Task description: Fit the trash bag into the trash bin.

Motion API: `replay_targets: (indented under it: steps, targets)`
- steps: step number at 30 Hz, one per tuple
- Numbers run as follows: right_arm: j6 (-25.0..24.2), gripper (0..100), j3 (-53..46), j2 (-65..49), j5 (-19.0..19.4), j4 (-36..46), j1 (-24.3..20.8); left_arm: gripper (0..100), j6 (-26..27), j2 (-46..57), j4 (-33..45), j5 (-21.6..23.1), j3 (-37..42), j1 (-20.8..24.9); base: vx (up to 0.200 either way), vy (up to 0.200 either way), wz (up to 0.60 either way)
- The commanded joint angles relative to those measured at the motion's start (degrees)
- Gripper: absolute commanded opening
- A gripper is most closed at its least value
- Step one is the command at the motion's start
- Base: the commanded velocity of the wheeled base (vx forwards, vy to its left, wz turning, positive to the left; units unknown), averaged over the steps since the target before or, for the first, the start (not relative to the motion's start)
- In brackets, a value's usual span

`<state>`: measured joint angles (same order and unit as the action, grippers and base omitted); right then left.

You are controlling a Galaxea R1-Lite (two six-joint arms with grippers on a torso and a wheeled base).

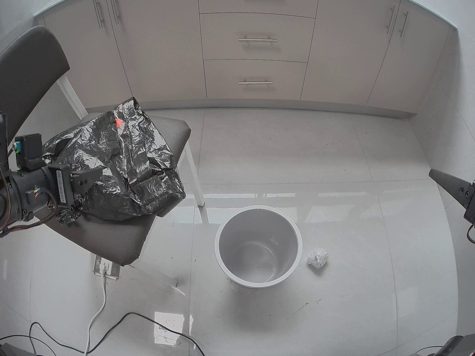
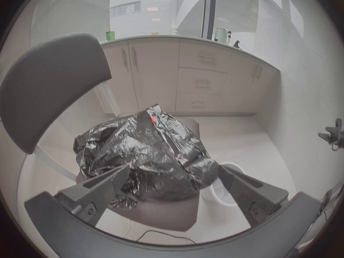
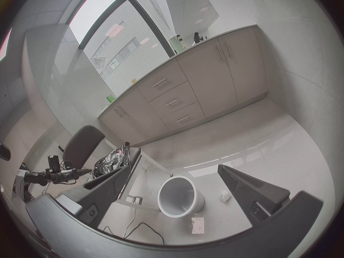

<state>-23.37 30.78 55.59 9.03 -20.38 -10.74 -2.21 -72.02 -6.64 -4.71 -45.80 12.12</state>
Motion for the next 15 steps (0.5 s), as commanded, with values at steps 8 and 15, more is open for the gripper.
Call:
replay_targets:
  steps: [8, 15]
  targets:
    - [0.43, 100, -0.20, 1.98, 0.02, -0.01, 0.02, 100, -0.34, -11.03, -1.79, -2.50, -7.37, 5.11, 0.000, 0.000, 0.00]
    - [0.25, 100, -0.28, 2.24, -0.07, -0.01, 0.02, 100, -4.03, -19.03, -1.88, -15.25, -15.02, 13.46, 0.000, 0.000, 0.00]
